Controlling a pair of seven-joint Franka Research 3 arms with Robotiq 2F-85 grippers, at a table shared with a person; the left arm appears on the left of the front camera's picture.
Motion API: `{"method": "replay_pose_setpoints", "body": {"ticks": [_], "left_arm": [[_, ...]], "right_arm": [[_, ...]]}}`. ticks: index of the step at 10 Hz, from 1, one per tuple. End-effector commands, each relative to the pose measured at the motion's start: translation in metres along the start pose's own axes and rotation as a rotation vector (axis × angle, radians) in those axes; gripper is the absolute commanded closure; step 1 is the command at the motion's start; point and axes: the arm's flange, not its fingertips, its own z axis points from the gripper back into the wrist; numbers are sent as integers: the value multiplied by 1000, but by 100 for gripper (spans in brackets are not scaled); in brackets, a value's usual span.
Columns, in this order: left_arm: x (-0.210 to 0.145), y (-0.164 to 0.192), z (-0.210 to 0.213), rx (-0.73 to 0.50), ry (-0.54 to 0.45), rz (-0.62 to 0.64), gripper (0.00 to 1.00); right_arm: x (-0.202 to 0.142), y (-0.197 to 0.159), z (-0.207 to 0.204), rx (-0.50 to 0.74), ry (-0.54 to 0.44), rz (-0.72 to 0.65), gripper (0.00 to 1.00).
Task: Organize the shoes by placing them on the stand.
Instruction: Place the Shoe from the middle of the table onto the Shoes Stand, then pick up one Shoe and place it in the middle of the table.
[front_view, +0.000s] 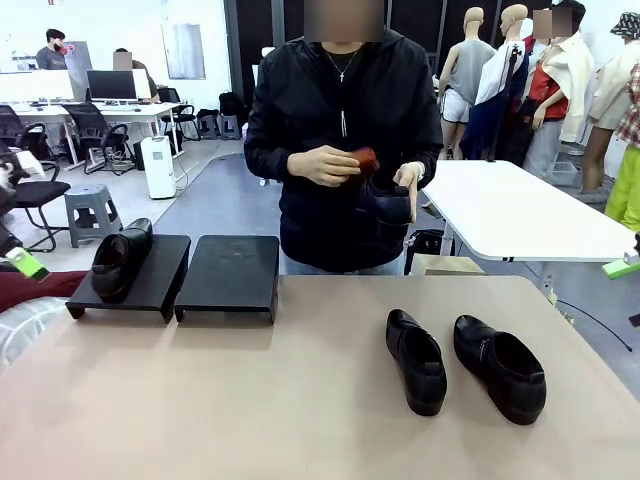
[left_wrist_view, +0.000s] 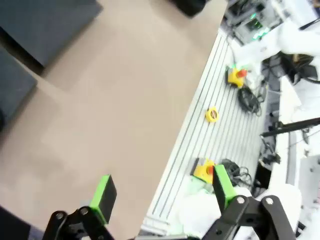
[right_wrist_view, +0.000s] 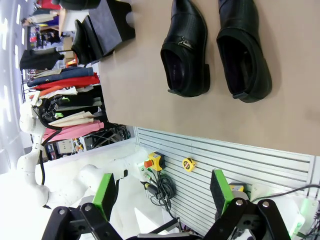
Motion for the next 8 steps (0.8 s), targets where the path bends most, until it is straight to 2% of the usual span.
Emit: {"method": "replay_pose_setpoints", "body": {"ticks": [1,2,8], "left_arm": [[-22,1,-37,106,-244,21,0],[0,0,0,0,0,0,0],[0,0,0,0,0,0,0]], "right_arm": [[0,3,3,3,3,-12,0],[0,3,3,3,3,-12,0],[0,3,3,3,3,-12,0]]}}
